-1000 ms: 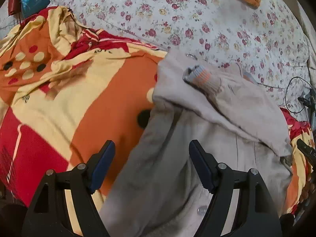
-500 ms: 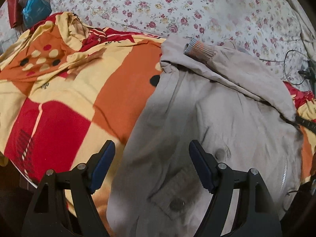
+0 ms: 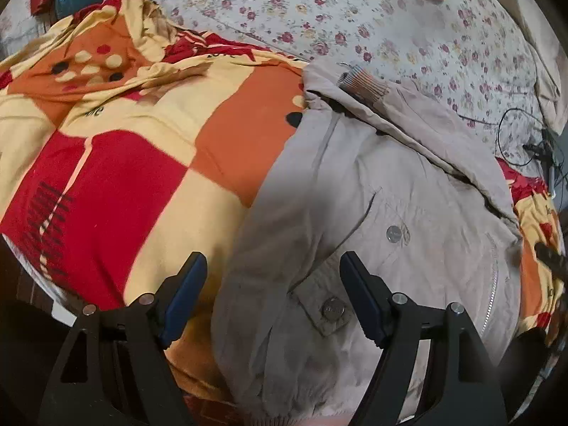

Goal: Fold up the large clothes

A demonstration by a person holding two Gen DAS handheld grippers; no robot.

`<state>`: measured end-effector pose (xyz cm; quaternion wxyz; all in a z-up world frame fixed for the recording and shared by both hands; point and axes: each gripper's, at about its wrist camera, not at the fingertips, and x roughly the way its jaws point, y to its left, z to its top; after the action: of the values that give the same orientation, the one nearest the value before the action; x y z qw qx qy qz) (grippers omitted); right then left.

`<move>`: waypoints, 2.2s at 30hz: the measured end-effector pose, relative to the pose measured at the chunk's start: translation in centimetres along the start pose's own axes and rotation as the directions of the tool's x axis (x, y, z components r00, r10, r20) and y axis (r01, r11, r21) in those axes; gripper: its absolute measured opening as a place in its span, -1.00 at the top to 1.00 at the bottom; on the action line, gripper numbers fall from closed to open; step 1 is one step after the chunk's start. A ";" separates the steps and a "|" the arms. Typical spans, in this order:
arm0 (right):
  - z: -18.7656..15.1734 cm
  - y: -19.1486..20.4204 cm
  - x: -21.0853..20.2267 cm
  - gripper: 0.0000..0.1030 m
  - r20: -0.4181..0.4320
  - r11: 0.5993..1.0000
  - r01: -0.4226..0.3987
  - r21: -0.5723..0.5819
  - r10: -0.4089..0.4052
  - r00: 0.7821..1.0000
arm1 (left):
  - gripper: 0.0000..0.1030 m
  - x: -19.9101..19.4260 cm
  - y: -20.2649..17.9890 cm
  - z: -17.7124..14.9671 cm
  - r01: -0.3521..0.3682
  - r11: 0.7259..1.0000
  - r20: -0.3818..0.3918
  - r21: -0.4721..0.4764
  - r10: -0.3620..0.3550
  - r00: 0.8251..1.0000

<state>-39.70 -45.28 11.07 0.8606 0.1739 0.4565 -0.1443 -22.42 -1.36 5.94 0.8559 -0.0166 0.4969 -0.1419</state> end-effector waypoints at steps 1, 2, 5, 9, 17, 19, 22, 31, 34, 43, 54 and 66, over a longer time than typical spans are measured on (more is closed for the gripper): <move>-0.6 0.2 -0.4 -0.46 -0.003 1.000 -0.008 -0.002 0.008 1.000 | -0.49 -0.1 0.2 -0.1 0.003 1.000 -0.001 -0.002 -0.003 1.000; -1.1 0.4 -0.6 -0.47 -0.010 1.000 -0.016 -0.009 0.016 1.000 | -0.50 -0.3 0.3 -0.3 0.004 1.000 -0.002 -0.002 -0.004 1.000; -2.7 0.9 -0.8 -0.49 -0.036 0.999 -0.019 -0.027 0.018 0.999 | -0.53 -0.5 0.5 -0.7 0.024 1.000 -0.013 0.007 -0.024 1.000; -5.3 0.9 -0.7 -0.49 -0.093 0.998 -0.055 0.012 0.056 0.994 | -0.58 -0.2 0.8 -1.6 0.054 0.998 -0.048 0.022 -0.053 0.997; -9.5 1.3 -0.8 -0.49 -0.171 0.996 -0.093 0.004 0.092 0.981 | -0.58 0.3 1.4 -3.6 0.074 0.996 -0.115 0.058 -0.067 0.991; -10.3 1.4 -0.7 -0.51 -0.189 0.992 -0.123 0.008 0.122 0.974 | -0.58 -0.1 1.6 -3.5 0.070 0.996 -0.110 0.057 -0.063 0.992; -11.4 1.3 0.2 -0.54 -0.232 0.990 -0.140 0.027 0.142 0.962 | -0.58 -0.1 1.8 -3.6 0.075 0.996 -0.123 0.057 -0.067 0.990; -14.5 3.0 2.6 -0.57 -0.366 0.971 -0.235 0.042 0.233 0.901 | -0.58 -0.3 1.6 -5.6 0.089 0.990 -0.185 0.113 -0.067 0.980; -15.2 4.2 3.1 -0.58 -0.395 0.963 -0.270 0.012 0.253 0.883 | -0.58 -0.4 2.0 -5.9 0.093 0.990 -0.211 0.110 -0.068 0.975; -15.0 5.1 4.5 -0.60 -0.411 0.957 -0.288 0.023 0.272 0.870 | -0.60 0.4 2.2 -6.6 0.092 0.990 -0.236 0.103 -0.066 0.970; -13.6 6.4 0.0 0.66 -0.325 0.912 -0.405 -0.068 0.363 0.873 | 0.86 -3.6 0.6 -5.1 0.249 0.950 -0.218 0.186 -0.208 0.954; -3.2 2.1 -5.9 0.81 0.021 0.789 -0.612 0.052 0.612 0.790 | 0.88 -7.7 -0.8 7.5 0.392 0.911 -0.026 0.129 -0.392 0.920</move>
<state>-44.38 -41.52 14.65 0.8564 0.3361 0.3701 0.1291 -19.79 -0.95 16.35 0.8094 -0.0595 0.4730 -0.3430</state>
